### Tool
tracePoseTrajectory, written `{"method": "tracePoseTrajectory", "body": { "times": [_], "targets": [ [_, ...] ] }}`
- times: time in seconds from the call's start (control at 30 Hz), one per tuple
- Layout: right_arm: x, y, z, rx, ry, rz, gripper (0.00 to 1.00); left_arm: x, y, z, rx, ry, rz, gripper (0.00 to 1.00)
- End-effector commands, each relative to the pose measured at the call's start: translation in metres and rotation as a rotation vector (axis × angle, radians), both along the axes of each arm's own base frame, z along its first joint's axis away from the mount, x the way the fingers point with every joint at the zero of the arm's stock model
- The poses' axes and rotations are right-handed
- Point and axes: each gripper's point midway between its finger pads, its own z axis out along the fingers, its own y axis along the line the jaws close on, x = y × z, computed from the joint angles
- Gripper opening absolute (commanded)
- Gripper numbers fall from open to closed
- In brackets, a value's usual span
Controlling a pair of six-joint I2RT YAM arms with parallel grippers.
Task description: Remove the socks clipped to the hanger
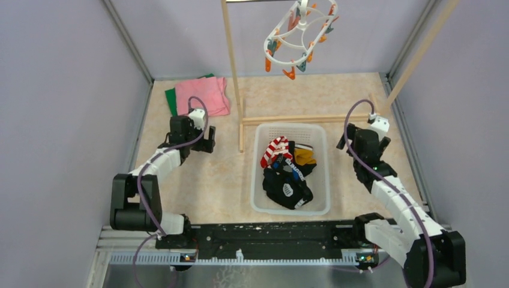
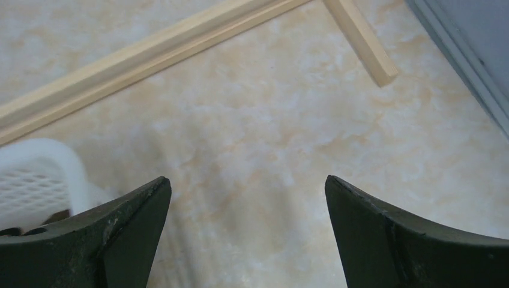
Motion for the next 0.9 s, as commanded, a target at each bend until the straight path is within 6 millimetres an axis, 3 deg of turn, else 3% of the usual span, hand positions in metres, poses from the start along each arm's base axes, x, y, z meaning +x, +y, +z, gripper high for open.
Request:
{"method": "tracePoseTrajectory", "body": {
  "times": [0.0,0.1,0.23,0.33,0.43,0.5,0.6,0.73,0.8,0.87],
  "targets": [
    [0.011,-0.046,0.024,-0.180,-0.256,-0.189,0.99,0.024,0.005,-0.005,-0.023,-0.174,0.060,0.99],
    [0.002,-0.057,0.005,-0.233,-0.309,-0.225,0.99,0.025,0.006,-0.009,-0.037,-0.239,0.073,0.99],
    [0.005,-0.062,-0.016,-0.238,-0.311,-0.242,0.99,0.024,0.004,-0.002,-0.089,-0.371,0.091,0.99],
    [0.011,-0.064,-0.020,-0.222,-0.360,-0.252,0.99,0.022,-0.003,-0.003,-0.078,-0.425,0.030,0.99],
    [0.023,-0.065,-0.019,-0.249,-0.381,-0.244,0.99,0.023,0.004,-0.002,-0.053,-0.441,0.061,0.99],
    [0.031,-0.061,-0.024,-0.261,-0.373,-0.215,0.99,0.020,0.012,0.010,-0.041,-0.534,0.098,0.99],
    [0.030,-0.059,-0.027,-0.280,-0.399,-0.191,0.99,0.010,0.016,0.004,-0.045,-0.574,0.128,0.99],
    [0.031,-0.040,-0.026,-0.290,-0.433,-0.063,0.99,-0.010,-0.004,0.015,-0.039,-0.720,-0.027,0.99],
    [0.031,-0.027,-0.030,-0.317,-0.438,0.023,0.99,-0.001,0.006,0.004,-0.038,-0.635,0.044,0.99],
    [0.034,-0.027,-0.028,-0.347,-0.470,0.029,0.99,0.013,0.012,-0.006,-0.046,-0.542,0.102,0.99]
  ]
}}
